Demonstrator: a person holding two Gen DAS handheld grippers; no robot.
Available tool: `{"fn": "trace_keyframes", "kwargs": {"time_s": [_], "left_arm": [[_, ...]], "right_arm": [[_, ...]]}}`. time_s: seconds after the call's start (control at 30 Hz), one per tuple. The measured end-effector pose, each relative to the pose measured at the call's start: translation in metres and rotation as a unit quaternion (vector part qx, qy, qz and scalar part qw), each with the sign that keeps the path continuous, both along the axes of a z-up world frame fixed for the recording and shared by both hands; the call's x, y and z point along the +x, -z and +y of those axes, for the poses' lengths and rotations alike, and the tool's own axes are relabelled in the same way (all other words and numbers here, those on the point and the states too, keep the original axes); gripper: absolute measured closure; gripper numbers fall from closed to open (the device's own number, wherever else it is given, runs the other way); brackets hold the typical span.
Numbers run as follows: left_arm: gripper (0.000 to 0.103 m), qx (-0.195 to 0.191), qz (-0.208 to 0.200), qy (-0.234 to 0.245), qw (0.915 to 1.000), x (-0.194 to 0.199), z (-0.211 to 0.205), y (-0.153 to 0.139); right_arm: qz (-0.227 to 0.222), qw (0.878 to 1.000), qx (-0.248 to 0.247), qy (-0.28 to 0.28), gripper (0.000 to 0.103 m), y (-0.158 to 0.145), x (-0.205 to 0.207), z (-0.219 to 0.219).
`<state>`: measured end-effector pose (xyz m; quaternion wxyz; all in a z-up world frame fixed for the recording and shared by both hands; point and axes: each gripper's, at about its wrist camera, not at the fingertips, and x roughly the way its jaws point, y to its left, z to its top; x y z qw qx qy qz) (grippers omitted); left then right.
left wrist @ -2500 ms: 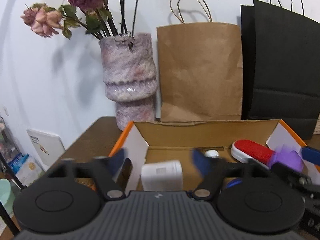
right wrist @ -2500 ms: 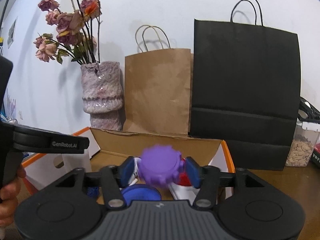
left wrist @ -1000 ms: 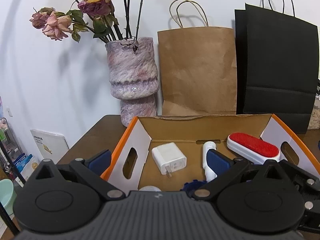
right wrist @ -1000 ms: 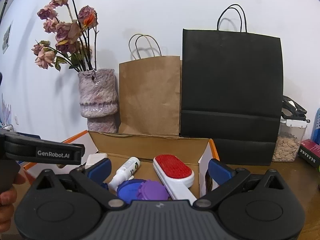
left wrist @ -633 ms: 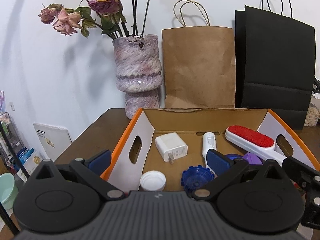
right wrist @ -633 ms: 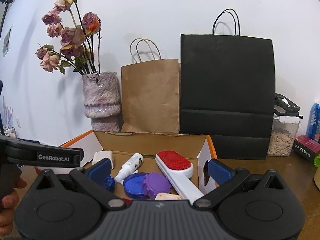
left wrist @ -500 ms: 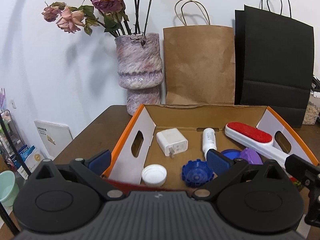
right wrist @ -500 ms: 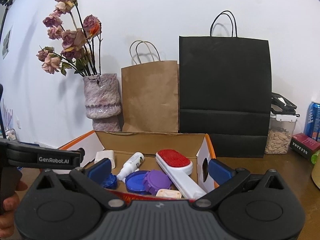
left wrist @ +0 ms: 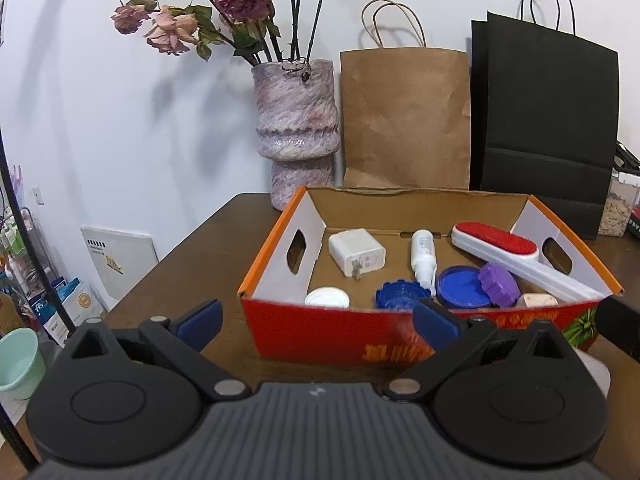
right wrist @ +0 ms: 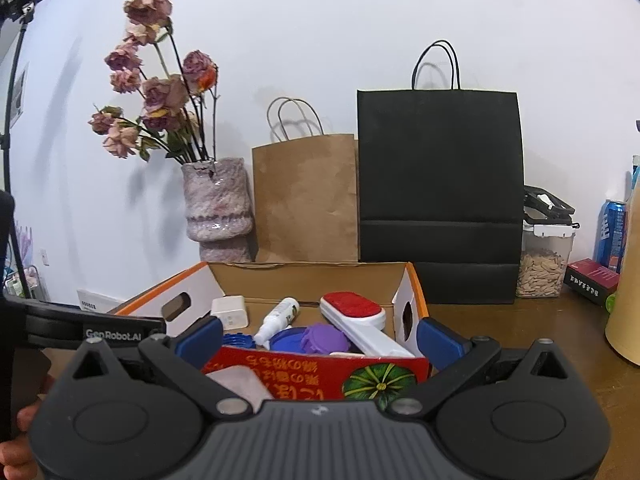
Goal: Organize rigid objects
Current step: 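Withdraw both grippers from the box toward the remaining table items, then grasp the clear cotton swab box with the right gripper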
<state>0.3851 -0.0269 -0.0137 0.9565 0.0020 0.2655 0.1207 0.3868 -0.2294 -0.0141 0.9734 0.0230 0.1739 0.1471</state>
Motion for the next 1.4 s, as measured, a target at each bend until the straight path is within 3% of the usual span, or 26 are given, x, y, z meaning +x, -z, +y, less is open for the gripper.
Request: {"fn": "trace_keyframes", "kwargs": {"time_s": [0.7, 1.23, 1.4], "left_arm": [[0.0, 0.001, 0.012, 0.017, 0.9998, -0.055, 0.016, 0.015], [0.0, -0.013, 0.019, 0.024, 0.9995, -0.051, 0.031, 0.02], [0.0, -0.012, 0.02, 0.027, 0.9994, -0.051, 0.031, 0.021]], "right_arm": [[0.026, 0.999, -0.038, -0.015, 0.0, 0.017, -0.048, 0.017], [0.046, 0.996, -0.077, -0.02, 0.001, 0.033, -0.035, 0.035], [0.053, 0.994, -0.09, -0.025, 0.009, 0.038, -0.024, 0.043]]}}
